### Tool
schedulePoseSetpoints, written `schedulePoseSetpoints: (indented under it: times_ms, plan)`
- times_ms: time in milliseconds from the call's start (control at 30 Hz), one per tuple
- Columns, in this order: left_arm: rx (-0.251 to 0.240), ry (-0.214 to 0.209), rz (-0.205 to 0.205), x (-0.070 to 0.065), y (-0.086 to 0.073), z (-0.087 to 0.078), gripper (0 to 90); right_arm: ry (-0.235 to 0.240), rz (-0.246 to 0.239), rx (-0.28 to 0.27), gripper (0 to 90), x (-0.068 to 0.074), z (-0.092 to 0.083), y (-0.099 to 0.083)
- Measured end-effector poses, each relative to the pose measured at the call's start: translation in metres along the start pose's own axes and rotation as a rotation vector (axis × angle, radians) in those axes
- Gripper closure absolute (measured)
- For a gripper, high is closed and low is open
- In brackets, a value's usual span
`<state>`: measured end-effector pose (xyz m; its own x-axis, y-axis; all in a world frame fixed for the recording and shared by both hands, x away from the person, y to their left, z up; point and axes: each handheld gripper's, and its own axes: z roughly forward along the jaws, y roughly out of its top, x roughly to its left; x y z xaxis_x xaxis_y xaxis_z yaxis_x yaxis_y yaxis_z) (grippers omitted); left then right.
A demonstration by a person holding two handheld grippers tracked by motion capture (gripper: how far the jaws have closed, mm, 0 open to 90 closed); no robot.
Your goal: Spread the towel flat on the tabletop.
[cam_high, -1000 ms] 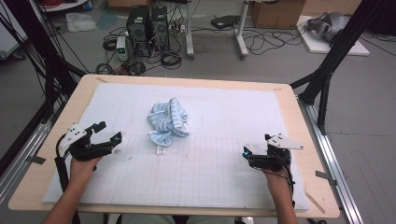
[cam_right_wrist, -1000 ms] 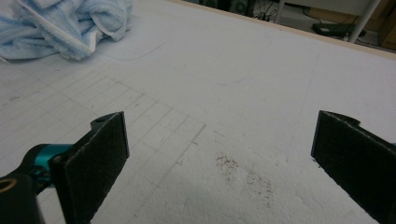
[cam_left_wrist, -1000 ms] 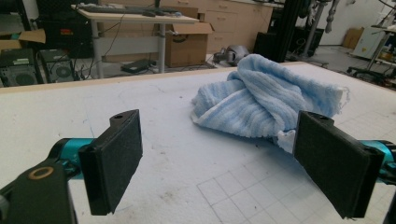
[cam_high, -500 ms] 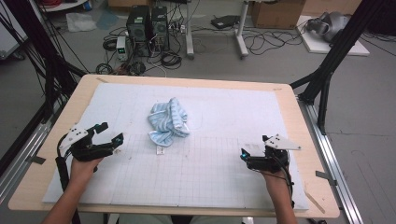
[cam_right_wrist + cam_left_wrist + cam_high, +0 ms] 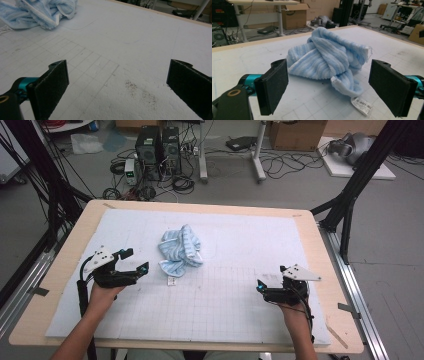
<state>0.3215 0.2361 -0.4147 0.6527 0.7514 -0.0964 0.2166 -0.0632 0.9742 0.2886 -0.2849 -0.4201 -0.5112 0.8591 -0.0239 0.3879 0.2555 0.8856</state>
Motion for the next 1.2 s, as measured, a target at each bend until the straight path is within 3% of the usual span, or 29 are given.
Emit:
schedulePoseSetpoints:
  times_ms: [167, 233, 400, 533, 667, 733, 767, 833, 967, 1200]
  plan:
    - [0.011, -0.015, -0.008, -0.006, 0.008, 0.019, 16.7, 0.003, 0.001, 0.002, 3.1, 0.0, 0.0, 0.0]
    - [0.036, -0.04, -0.011, -0.01, 0.01, 0.03, 17.3, 0.003, 0.0, 0.002, 3.1, 0.0, 0.001, 0.0]
    - [0.136, -0.061, 0.002, -0.018, 0.012, 0.063, 17.9, 0.008, -0.003, 0.006, 3.1, 0.001, 0.002, 0.0]
    - [0.248, -0.029, 0.009, -0.021, 0.008, 0.085, 18.9, 0.009, -0.002, 0.006, 3.1, 0.001, 0.001, 0.0]
    - [0.313, -0.006, 0.022, -0.022, 0.001, 0.095, 22.1, 0.007, 0.002, 0.006, 3.1, 0.0, 0.001, 0.0]
    - [0.334, -0.008, 0.034, -0.02, -0.001, 0.096, 30.1, 0.008, 0.003, 0.006, 3.1, -0.001, 0.001, 0.0]
    - [0.351, -0.017, 0.059, -0.019, -0.002, 0.096, 37.2, 0.009, 0.007, 0.007, 3.1, 0.0, 0.002, 0.0]
    - [0.386, -0.022, 0.106, -0.019, -0.004, 0.096, 60.0, 0.009, 0.003, 0.011, 3.2, 0.0, 0.002, 0.0]
    - [0.345, -0.033, 0.13, -0.021, -0.002, 0.093, 84.0, 0.01, 0.001, 0.009, 3.1, 0.0, 0.002, 0.0]
    - [0.202, -0.068, 0.079, -0.02, 0.01, 0.069, 85.5, 0.023, 0.002, 0.005, 3.2, 0.003, 0.003, 0.002]
